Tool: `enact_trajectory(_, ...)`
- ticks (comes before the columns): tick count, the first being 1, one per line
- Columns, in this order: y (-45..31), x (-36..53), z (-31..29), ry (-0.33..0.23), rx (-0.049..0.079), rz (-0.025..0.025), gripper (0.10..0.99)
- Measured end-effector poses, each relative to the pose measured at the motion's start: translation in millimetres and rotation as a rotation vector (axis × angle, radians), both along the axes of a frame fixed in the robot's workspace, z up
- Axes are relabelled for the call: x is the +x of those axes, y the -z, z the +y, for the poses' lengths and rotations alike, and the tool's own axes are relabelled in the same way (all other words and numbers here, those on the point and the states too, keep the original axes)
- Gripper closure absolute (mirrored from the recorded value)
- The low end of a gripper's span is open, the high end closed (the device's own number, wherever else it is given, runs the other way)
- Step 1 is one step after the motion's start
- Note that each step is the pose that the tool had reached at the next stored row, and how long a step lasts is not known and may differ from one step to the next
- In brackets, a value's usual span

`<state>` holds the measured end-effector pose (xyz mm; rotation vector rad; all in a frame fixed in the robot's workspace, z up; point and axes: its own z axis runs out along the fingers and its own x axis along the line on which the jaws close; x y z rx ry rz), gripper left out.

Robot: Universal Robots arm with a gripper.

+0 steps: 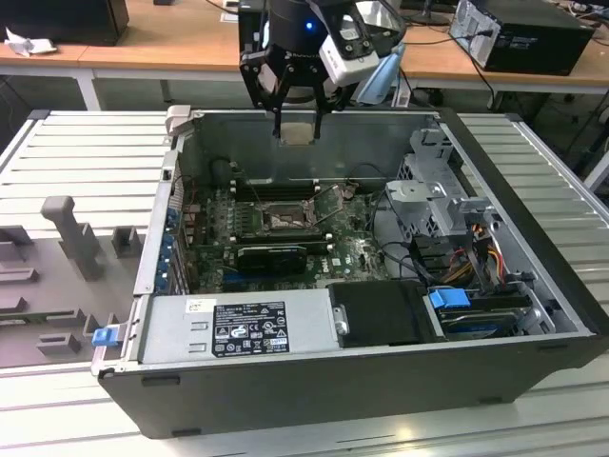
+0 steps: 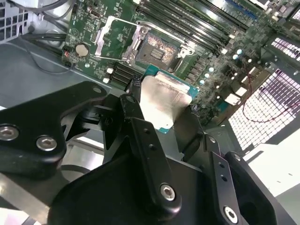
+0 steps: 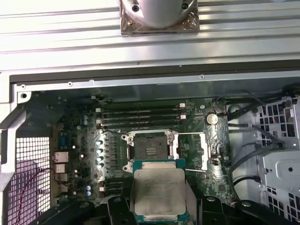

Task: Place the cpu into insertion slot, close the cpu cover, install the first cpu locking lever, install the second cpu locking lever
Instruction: 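Place the cpu into insertion slot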

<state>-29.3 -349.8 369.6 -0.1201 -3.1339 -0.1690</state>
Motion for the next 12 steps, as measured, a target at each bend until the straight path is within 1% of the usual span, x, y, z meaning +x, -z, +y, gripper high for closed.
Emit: enact_trajectory(12, 1.2, -1.0, 0.0, 0.144, 0.000, 0.0000, 0.557)
